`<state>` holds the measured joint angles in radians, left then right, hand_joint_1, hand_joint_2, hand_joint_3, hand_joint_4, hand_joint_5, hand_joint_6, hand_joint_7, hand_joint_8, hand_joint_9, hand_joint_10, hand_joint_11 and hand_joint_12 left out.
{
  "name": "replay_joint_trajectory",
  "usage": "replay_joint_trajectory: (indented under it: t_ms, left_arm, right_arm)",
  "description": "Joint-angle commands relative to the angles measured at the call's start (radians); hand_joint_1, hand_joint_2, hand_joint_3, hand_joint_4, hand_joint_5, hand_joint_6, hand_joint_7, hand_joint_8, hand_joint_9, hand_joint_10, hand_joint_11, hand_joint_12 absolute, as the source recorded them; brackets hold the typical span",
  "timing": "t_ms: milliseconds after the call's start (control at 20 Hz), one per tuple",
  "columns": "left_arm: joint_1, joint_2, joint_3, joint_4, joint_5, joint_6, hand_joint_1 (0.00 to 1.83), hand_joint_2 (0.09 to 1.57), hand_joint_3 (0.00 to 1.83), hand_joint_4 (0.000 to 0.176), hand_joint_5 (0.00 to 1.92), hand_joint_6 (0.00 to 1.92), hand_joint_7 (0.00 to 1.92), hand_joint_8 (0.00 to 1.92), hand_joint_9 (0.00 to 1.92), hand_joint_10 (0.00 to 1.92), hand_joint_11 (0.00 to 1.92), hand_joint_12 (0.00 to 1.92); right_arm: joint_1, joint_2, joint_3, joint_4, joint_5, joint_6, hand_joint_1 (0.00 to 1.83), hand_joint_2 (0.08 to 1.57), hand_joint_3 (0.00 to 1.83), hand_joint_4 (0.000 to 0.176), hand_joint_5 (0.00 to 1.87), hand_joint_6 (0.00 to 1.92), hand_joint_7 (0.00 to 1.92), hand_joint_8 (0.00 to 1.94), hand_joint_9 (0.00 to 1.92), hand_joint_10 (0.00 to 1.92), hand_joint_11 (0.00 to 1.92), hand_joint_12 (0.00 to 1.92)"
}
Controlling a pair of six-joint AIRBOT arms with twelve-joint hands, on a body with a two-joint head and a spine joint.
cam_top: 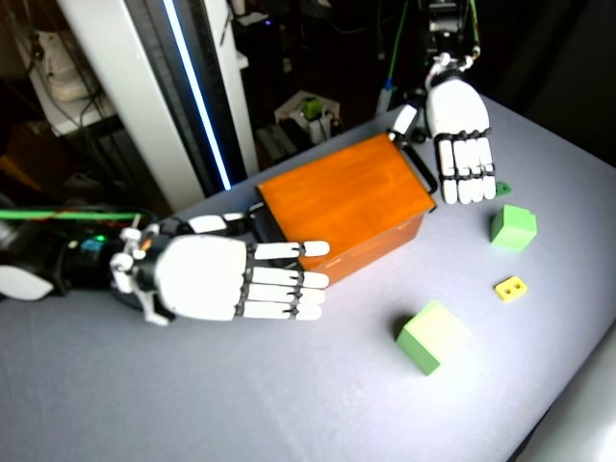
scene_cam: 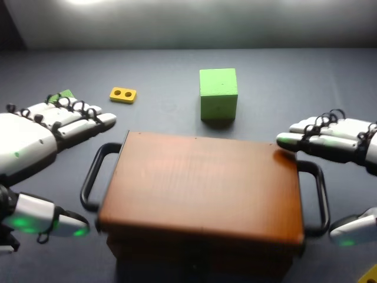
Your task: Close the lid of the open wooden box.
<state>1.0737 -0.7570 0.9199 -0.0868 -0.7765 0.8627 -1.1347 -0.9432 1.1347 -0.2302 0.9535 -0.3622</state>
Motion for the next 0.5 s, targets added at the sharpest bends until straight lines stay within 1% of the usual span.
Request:
replay_joint_trajectory:
  t_ms: [0, 50, 100, 150, 200, 250, 300, 350, 400, 450]
  left_arm:
    - [-0.002, 0.006, -0.008, -0.006, -0.118, -0.002, 0.62, 0.82, 0.00, 0.039, 0.00, 0.00, 0.00, 0.00, 0.00, 0.00, 0.01, 0.01]
    - [0.003, 0.008, -0.011, -0.006, -0.119, -0.002, 0.62, 0.82, 0.00, 0.039, 0.00, 0.00, 0.00, 0.00, 0.00, 0.00, 0.01, 0.01]
    - [0.010, 0.008, -0.013, -0.009, -0.122, -0.003, 0.62, 0.82, 0.00, 0.034, 0.00, 0.00, 0.00, 0.00, 0.00, 0.00, 0.00, 0.00]
    - [0.017, 0.008, -0.015, -0.013, -0.125, -0.003, 0.57, 0.83, 0.00, 0.036, 0.00, 0.00, 0.00, 0.00, 0.00, 0.00, 0.01, 0.00]
    - [0.021, 0.008, -0.015, -0.015, -0.127, -0.003, 0.58, 0.84, 0.00, 0.026, 0.00, 0.00, 0.00, 0.00, 0.00, 0.00, 0.02, 0.01]
    - [0.023, 0.009, -0.016, -0.017, -0.129, -0.003, 0.60, 0.84, 0.00, 0.037, 0.00, 0.00, 0.00, 0.00, 0.00, 0.00, 0.02, 0.01]
    - [0.024, 0.009, -0.016, -0.018, -0.130, -0.003, 0.61, 0.83, 0.00, 0.037, 0.00, 0.00, 0.00, 0.00, 0.00, 0.00, 0.03, 0.01]
    - [0.025, 0.010, -0.016, -0.020, -0.132, -0.003, 0.60, 0.85, 0.01, 0.049, 0.00, 0.00, 0.00, 0.00, 0.00, 0.00, 0.02, 0.01]
    - [0.026, 0.010, -0.016, -0.021, -0.133, -0.003, 0.60, 0.85, 0.01, 0.062, 0.00, 0.00, 0.00, 0.00, 0.00, 0.00, 0.03, 0.01]
    - [0.027, 0.012, -0.017, -0.022, -0.136, -0.003, 0.62, 0.86, 0.01, 0.025, 0.00, 0.00, 0.00, 0.00, 0.00, 0.00, 0.00, 0.00]
  right_arm:
    - [0.005, 0.004, -0.007, 0.019, 0.104, 0.009, 0.55, 0.87, 0.00, 0.176, 0.00, 0.00, 0.00, 0.00, 0.00, 0.00, 0.00, 0.00]
    - [0.005, 0.008, -0.010, 0.015, 0.098, 0.009, 0.55, 0.87, 0.00, 0.176, 0.00, 0.00, 0.00, 0.00, 0.00, 0.00, 0.00, 0.00]
    - [0.000, 0.011, -0.014, 0.014, 0.091, 0.009, 0.59, 0.86, 0.00, 0.176, 0.00, 0.00, 0.00, 0.00, 0.00, 0.00, 0.00, 0.00]
    - [-0.010, 0.012, -0.015, 0.020, 0.090, 0.009, 0.60, 0.87, 0.00, 0.176, 0.00, 0.00, 0.00, 0.00, 0.00, 0.00, 0.00, 0.00]
    - [-0.020, 0.013, -0.015, 0.033, 0.091, 0.009, 0.62, 0.86, 0.00, 0.176, 0.00, 0.00, 0.00, 0.00, 0.00, 0.00, 0.00, 0.00]
    - [-0.025, 0.015, -0.015, 0.044, 0.091, 0.005, 0.64, 0.85, 0.00, 0.176, 0.00, 0.00, 0.00, 0.00, 0.00, 0.00, 0.00, 0.00]
    - [-0.029, 0.018, -0.015, 0.059, 0.091, -0.003, 0.63, 0.85, 0.00, 0.176, 0.00, 0.00, 0.00, 0.00, 0.00, 0.00, 0.00, 0.00]
    - [-0.032, 0.024, -0.017, 0.081, 0.091, -0.017, 0.56, 0.84, 0.00, 0.176, 0.00, 0.00, 0.00, 0.00, 0.00, 0.00, 0.00, 0.00]
    - [-0.033, 0.027, -0.018, 0.089, 0.093, -0.024, 0.55, 0.84, 0.00, 0.176, 0.00, 0.00, 0.00, 0.00, 0.00, 0.00, 0.00, 0.00]
    - [-0.034, 0.033, -0.020, 0.097, 0.097, -0.029, 0.57, 0.84, 0.00, 0.176, 0.00, 0.00, 0.00, 0.00, 0.00, 0.00, 0.00, 0.00]
